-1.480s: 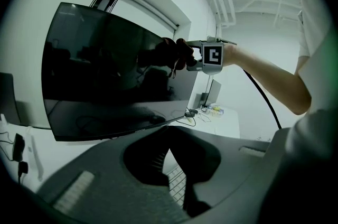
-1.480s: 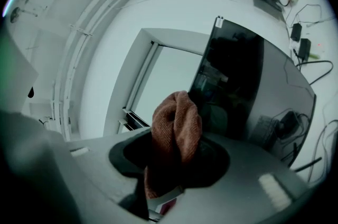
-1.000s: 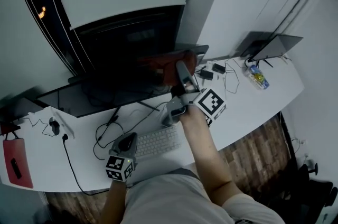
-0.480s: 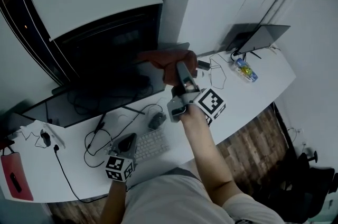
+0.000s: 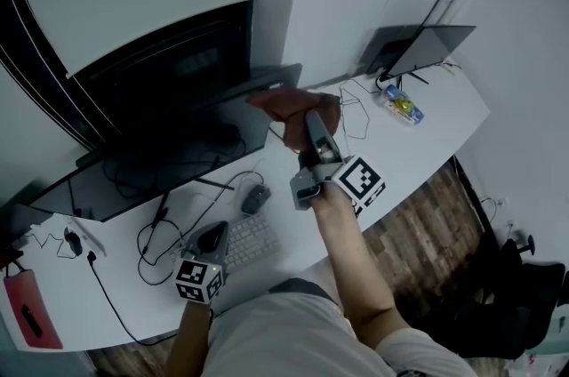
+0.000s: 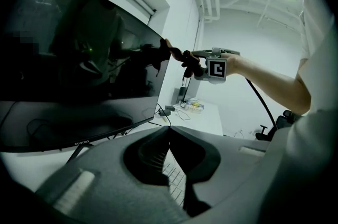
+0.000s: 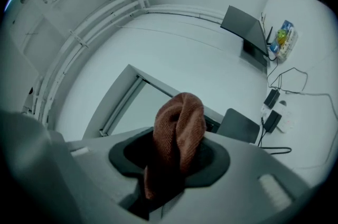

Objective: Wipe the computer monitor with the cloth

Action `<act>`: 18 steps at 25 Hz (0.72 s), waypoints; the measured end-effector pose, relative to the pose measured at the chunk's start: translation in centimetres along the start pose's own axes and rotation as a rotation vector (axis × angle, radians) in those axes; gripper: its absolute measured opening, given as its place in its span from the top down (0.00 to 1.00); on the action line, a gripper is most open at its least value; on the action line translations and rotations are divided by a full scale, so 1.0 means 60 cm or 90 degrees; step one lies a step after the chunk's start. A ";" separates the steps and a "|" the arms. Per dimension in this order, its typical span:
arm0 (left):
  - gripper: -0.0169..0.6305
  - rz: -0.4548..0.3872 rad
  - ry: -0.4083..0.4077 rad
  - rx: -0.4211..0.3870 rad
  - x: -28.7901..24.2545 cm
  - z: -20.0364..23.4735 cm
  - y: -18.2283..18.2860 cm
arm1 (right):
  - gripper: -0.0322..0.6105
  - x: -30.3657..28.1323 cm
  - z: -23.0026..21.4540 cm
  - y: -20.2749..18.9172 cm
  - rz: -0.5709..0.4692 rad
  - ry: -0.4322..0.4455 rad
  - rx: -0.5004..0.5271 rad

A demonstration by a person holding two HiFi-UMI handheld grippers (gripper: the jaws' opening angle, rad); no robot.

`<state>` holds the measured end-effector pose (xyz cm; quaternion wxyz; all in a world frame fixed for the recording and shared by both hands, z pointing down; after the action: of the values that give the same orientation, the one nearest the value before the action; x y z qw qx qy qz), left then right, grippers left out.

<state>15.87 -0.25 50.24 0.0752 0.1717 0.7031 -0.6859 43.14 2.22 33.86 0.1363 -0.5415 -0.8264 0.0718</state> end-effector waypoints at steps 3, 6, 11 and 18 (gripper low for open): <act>0.96 0.003 -0.007 -0.003 0.003 -0.004 -0.002 | 0.71 0.026 -0.014 -0.004 -0.002 -0.006 0.012; 0.96 0.004 -0.012 -0.008 0.009 -0.005 -0.003 | 0.71 0.056 -0.032 -0.016 -0.001 -0.026 0.022; 0.96 -0.002 -0.018 -0.016 0.023 -0.001 -0.003 | 0.71 0.100 -0.060 -0.052 0.025 -0.060 0.088; 0.96 -0.014 -0.031 -0.021 0.052 0.011 -0.006 | 0.71 0.141 -0.080 -0.133 0.098 -0.073 0.194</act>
<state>12.77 -0.46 49.48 0.0871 0.1460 0.7141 -0.6791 34.41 6.63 41.78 0.1636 -0.5711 -0.7686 0.2373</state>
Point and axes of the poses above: the fingertips, and each gripper's own axes: x backward along the fingers, z to its left, y out of its top, the point moved 1 cm from there along x, backward along the fingers, and after that the axes turned 15 degrees about -x, right-handed, at the moved point
